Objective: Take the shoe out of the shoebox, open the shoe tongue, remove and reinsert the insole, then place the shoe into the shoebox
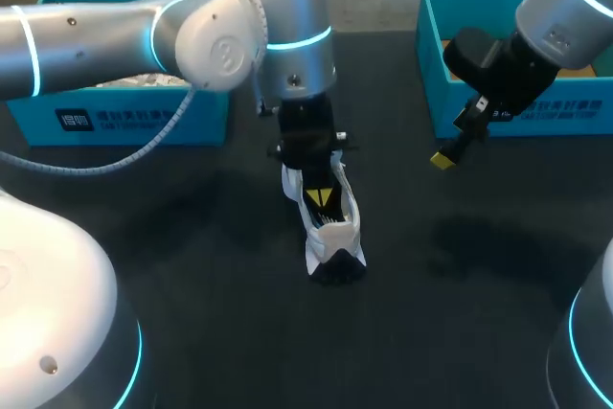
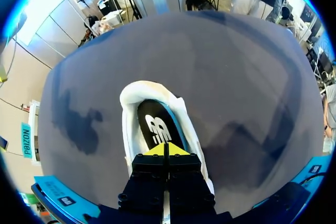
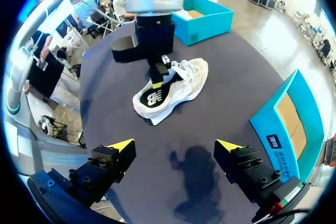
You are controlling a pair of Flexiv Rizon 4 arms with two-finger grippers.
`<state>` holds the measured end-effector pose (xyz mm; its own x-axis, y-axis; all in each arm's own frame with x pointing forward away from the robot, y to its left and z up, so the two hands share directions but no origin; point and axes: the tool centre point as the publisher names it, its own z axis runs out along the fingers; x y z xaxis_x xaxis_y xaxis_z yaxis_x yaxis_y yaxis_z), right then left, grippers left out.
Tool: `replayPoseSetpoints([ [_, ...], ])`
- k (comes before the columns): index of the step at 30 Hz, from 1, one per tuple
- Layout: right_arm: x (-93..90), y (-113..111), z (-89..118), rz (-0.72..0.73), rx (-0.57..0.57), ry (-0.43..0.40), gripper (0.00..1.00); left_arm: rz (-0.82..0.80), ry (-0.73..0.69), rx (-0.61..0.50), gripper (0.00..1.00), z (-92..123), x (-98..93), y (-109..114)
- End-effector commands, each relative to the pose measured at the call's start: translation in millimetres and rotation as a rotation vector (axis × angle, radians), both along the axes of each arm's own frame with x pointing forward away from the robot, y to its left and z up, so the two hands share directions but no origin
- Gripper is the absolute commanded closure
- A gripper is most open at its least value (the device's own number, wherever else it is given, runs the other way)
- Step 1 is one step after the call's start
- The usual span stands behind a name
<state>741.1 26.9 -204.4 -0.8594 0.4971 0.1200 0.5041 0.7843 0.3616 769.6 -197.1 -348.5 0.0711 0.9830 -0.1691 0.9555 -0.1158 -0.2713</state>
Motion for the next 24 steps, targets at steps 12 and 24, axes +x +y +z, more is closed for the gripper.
replayPoseSetpoints([
  [12, 0.7, 0.2, -1.0, 0.000, -0.001, 0.001, 0.00, -0.011, -0.094, -0.024, 1.00, 17.3, -11.6, 2.9],
  [24, 0.7, 0.2, -1.0, 0.000, -0.001, 0.001, 0.00, -0.059, -0.155, 0.027, 1.00, 3.2, -11.3, -7.6],
])
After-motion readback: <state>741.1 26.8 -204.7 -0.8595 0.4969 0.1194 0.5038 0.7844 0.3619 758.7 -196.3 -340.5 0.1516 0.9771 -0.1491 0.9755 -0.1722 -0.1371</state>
